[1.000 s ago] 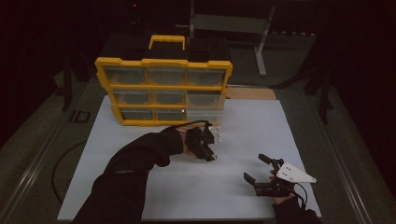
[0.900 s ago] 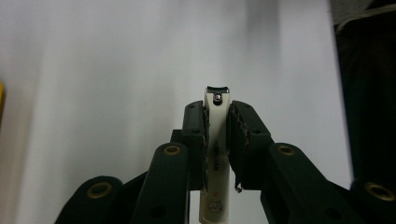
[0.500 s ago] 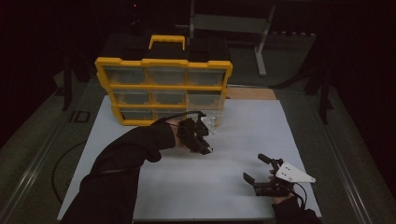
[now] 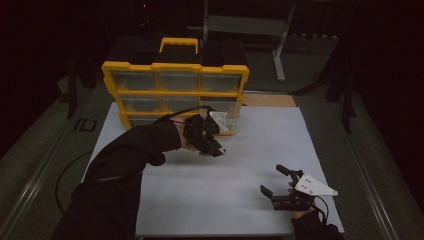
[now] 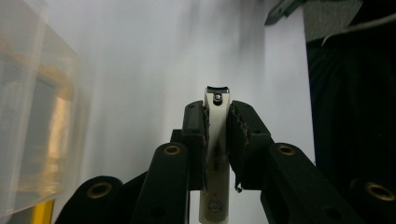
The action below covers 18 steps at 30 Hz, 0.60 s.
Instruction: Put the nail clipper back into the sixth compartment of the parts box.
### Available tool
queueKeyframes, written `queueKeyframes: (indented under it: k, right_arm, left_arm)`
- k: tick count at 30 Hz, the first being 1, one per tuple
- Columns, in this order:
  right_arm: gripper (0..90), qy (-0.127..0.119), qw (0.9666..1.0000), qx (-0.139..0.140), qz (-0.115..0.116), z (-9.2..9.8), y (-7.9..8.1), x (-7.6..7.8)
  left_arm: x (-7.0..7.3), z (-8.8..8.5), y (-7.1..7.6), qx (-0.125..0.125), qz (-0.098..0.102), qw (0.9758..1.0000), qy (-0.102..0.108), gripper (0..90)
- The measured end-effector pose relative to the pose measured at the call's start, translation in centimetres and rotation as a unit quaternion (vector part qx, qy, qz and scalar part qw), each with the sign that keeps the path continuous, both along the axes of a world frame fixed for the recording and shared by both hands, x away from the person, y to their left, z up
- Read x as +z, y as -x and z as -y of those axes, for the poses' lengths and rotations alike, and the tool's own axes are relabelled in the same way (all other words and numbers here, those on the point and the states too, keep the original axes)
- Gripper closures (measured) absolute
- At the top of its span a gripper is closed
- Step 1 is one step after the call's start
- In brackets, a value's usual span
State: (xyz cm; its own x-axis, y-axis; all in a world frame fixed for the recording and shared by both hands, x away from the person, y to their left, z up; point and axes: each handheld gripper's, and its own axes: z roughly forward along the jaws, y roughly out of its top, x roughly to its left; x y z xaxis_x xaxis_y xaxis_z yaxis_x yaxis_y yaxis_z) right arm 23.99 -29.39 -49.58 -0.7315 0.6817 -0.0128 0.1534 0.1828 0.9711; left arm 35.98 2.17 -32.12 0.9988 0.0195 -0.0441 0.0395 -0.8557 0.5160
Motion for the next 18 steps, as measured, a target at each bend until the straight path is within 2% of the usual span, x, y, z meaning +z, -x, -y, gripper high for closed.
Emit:
queueKeyframes:
  k: [4,5,10,11,18]
  right_arm:
    - [9.3,0.0,1.0,0.0,-0.001,0.0,0.0,0.0]
    - [9.3,0.0,1.0,0.0,-0.001,0.0,0.0,0.0]
    - [9.3,-0.002,1.0,0.001,-0.003,0.0,0.0,0.0]
    - [9.2,-0.002,1.0,0.001,-0.003,0.0,0.0,0.0]
    - [9.3,-0.003,1.0,0.001,0.0,0.0,0.0,0.0]
  left_arm:
    - [0.9,-0.3,-0.3,0.005,0.004,0.9999,0.012,78.2]
    - [1.5,-0.5,-0.6,0.007,0.012,0.9998,0.016,78.2]
    - [2.7,-0.7,-0.9,0.01,0.012,0.9996,0.024,78.2]
    - [3.3,-0.7,-1.1,0.011,0.018,0.9994,0.028,78.2]
    - [4.8,-0.8,-1.9,0.021,0.034,0.9986,0.033,78.2]
